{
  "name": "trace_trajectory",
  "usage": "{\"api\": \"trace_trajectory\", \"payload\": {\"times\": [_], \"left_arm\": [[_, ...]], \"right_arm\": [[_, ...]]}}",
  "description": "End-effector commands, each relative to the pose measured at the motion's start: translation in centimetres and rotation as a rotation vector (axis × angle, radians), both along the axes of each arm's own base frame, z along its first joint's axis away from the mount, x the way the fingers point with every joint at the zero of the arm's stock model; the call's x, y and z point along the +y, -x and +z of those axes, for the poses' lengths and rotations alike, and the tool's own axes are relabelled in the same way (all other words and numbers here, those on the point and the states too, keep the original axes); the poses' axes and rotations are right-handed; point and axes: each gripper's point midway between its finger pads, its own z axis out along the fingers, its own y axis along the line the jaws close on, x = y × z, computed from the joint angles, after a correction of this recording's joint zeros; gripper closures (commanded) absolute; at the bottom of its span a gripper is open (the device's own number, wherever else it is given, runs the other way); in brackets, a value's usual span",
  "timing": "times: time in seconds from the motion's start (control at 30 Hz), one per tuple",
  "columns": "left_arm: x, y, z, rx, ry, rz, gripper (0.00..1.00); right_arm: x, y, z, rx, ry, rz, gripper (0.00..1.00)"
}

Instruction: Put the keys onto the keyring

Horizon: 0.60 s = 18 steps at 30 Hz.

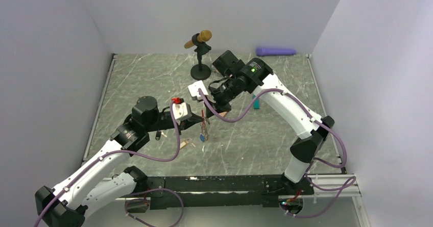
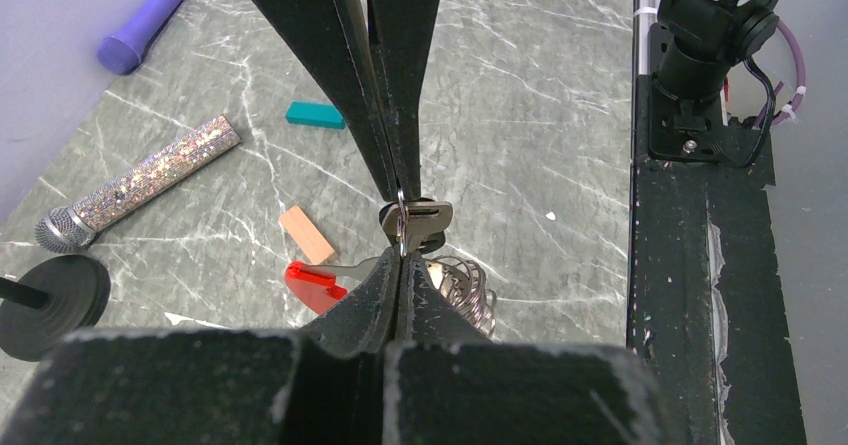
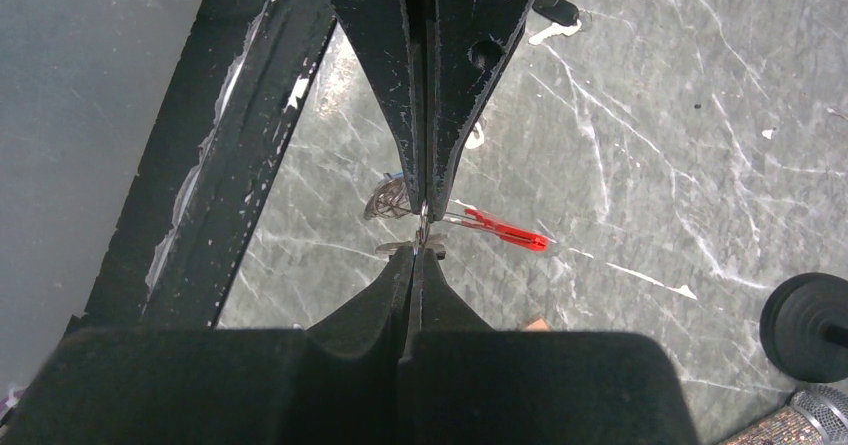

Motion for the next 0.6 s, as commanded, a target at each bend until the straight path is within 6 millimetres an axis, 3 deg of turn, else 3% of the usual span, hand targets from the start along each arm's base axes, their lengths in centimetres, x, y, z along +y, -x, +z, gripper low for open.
{"api": "trace_trajectory", "payload": {"times": [0.0, 0.57], "left_arm": [[-0.31, -0.27, 2.86, -0.066, 0.05, -0.009, 1.0], [-0.3, -0.2, 2.95, -0.068, 0.052, -0.014, 1.0]], "right_arm": [[-0.27, 0.18, 1.24, -0.023, -0.029, 0.004, 1.0], [-0.55, 0.04, 1.27, -0.024, -0.032, -0.003, 1.0]]}}
